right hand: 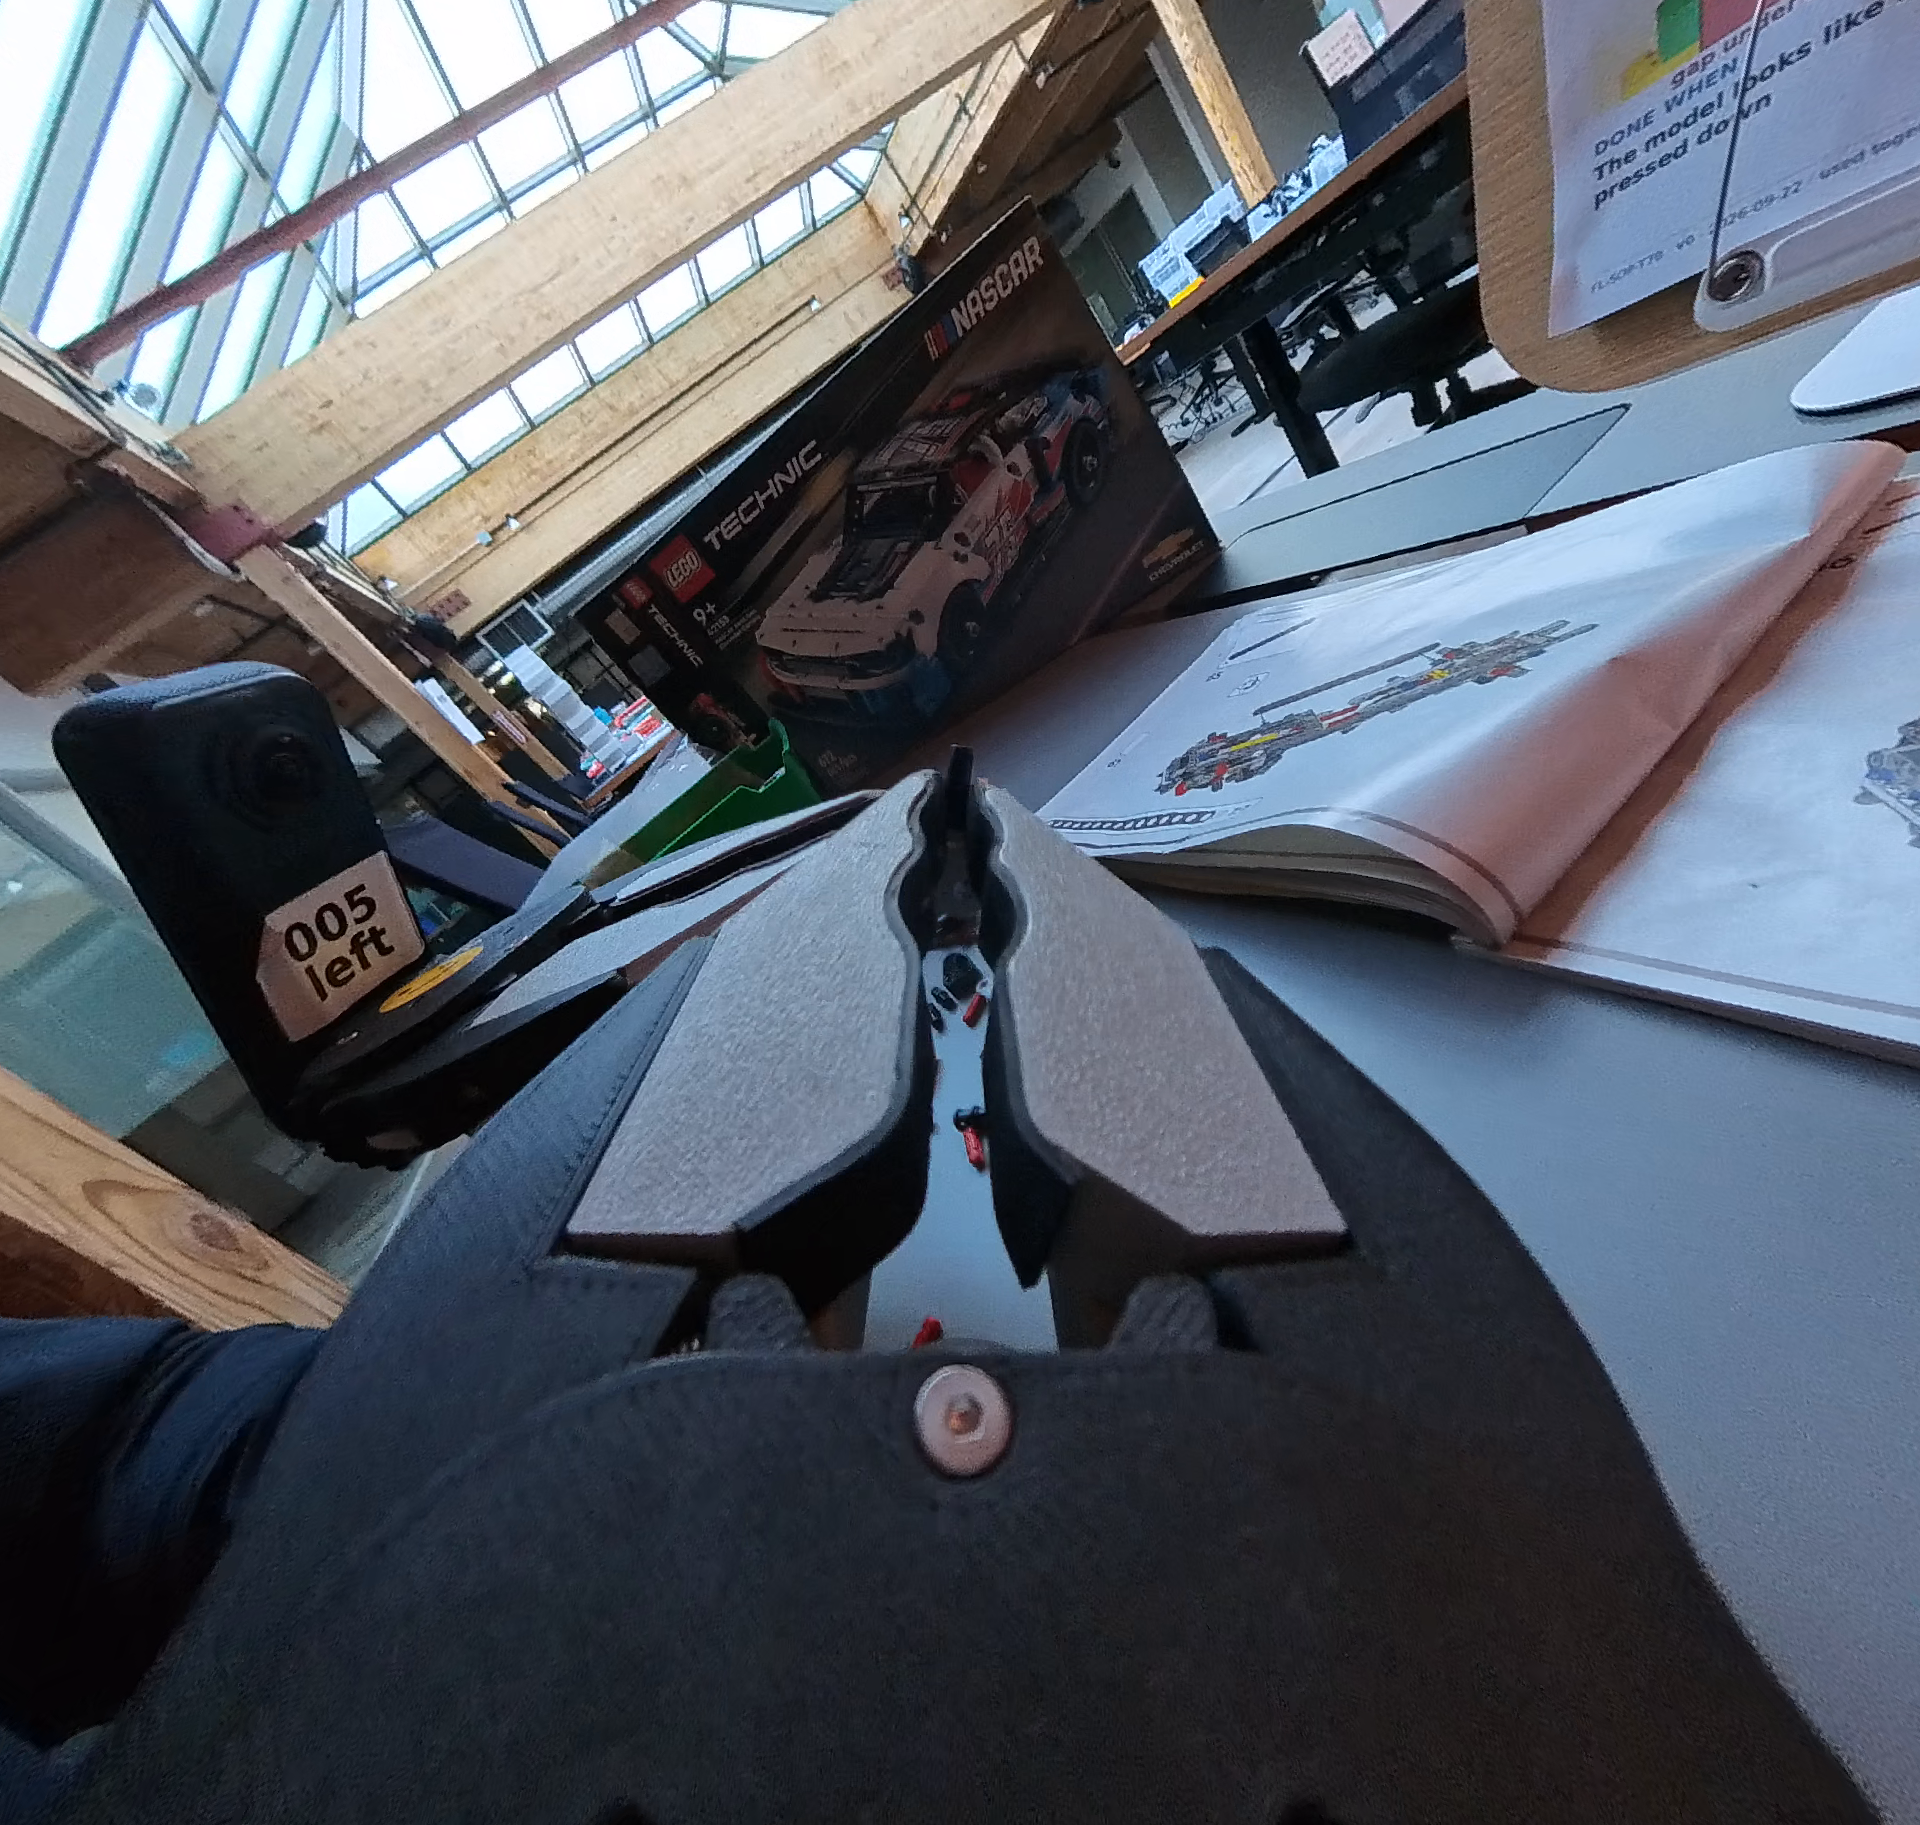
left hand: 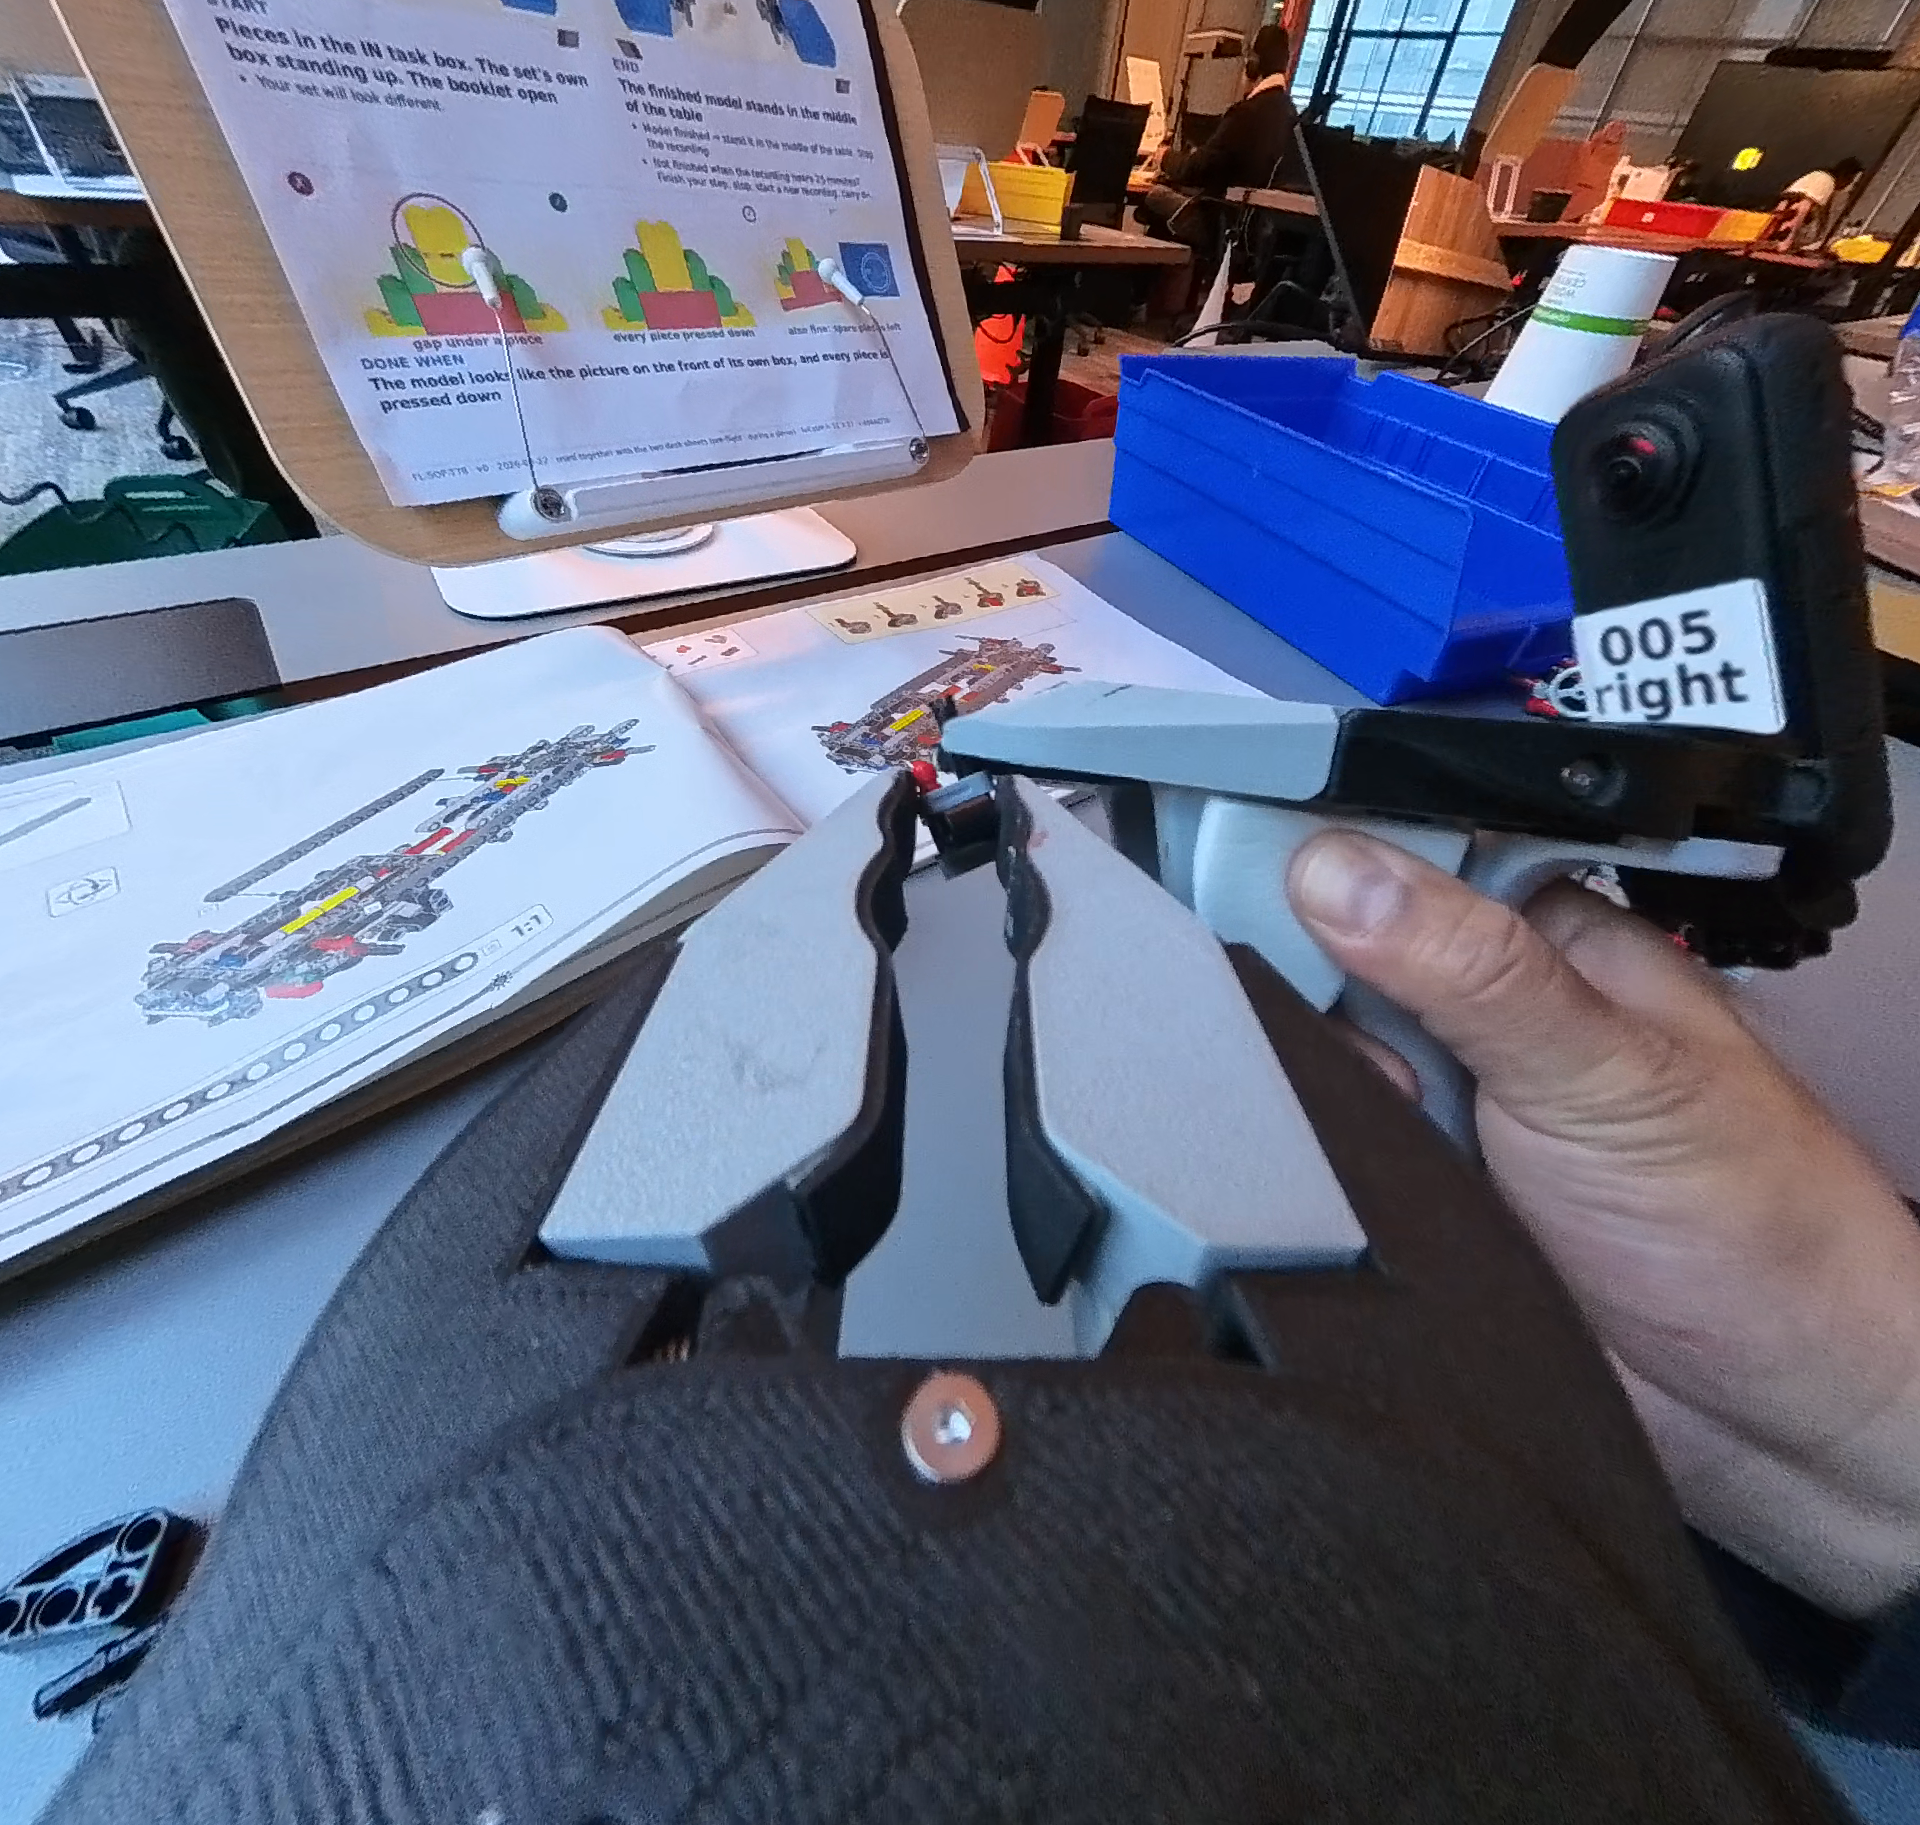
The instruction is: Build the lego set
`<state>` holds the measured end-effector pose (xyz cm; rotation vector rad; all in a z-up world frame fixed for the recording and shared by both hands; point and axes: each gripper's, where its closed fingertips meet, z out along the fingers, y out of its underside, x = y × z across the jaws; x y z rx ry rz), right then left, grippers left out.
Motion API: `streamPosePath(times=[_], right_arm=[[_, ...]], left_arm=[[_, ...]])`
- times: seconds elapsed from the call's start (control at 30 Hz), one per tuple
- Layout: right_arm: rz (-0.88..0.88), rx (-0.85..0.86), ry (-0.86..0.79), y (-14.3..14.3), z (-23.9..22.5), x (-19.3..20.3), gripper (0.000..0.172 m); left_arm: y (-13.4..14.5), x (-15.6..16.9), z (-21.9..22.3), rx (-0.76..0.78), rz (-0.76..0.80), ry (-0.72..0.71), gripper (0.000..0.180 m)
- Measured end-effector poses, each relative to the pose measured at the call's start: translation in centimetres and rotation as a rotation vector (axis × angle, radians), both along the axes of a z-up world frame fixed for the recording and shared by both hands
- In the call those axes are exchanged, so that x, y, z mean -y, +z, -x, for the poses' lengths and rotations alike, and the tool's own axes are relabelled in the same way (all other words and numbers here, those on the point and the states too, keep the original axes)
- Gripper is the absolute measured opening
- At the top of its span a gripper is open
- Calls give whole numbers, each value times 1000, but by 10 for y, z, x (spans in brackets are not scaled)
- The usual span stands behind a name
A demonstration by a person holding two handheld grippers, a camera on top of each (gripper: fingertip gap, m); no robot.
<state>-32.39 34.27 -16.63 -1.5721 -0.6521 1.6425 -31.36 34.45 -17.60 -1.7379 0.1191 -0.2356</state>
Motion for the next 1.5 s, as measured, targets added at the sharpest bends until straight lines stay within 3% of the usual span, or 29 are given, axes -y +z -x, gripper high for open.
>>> streamPosePath(times=[0.47,0.63,0.73,0.97,1.13,1.5], right_arm=[[111,-92,-18,1,6,-3,0],[86,-111,110,7,8,3,0],[28,-41,123,4,4,3,0],[64,-107,92,13,-16,-15,0],[103,-122,148,13,-12,-7,0],[110,-67,233,5,3,13,0]], left_arm=[[0,-1,6,-4,-7,20,14],[7,2,6,100,-32,-42,14],[6,8,-6,109,-30,-158,35],[3,12,1,-114,-56,-150,31],[-6,7,-8,-238,-41,-136,43],[-6,7,1,-242,-22,-80,21]])
